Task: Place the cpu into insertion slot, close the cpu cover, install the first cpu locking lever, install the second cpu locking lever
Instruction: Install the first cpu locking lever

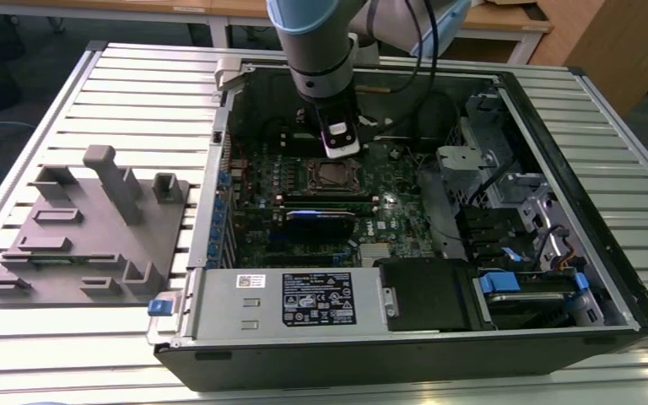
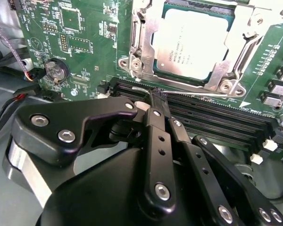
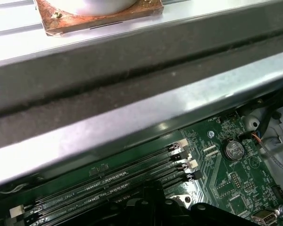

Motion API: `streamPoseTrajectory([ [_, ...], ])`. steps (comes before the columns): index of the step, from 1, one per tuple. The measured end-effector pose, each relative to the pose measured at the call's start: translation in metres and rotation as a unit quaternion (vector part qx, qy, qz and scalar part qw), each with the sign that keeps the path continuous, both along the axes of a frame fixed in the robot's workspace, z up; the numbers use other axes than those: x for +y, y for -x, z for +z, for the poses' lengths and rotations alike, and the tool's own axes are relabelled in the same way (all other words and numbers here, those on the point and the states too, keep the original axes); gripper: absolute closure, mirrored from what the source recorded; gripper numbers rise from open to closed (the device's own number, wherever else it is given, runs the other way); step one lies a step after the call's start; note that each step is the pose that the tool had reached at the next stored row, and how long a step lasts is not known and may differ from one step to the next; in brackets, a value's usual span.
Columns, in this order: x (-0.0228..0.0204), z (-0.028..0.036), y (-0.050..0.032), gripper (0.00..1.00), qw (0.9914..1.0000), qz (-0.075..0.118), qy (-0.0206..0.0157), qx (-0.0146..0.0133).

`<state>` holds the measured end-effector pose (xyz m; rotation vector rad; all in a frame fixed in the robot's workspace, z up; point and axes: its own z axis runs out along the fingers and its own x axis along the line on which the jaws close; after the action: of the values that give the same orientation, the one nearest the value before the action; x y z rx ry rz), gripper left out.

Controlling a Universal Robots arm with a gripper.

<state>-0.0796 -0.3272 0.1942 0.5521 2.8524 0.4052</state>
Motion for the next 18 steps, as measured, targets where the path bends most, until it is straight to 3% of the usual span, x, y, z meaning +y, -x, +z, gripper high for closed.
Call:
streamPoseTrajectory([
  [3, 0.0, -0.0007, 0.0002, 0.89, 0.99998, 0.001, 0.0017, -0.0057],
  [5, 0.0, -0.0009, 0.0004, 0.89, 0.99997, 0.001, 0.0021, -0.0077],
  [18, -0.0001, -0.0026, 0.0058, 0.89, 0.99994, 0.001, 0.0032, -0.0104],
])
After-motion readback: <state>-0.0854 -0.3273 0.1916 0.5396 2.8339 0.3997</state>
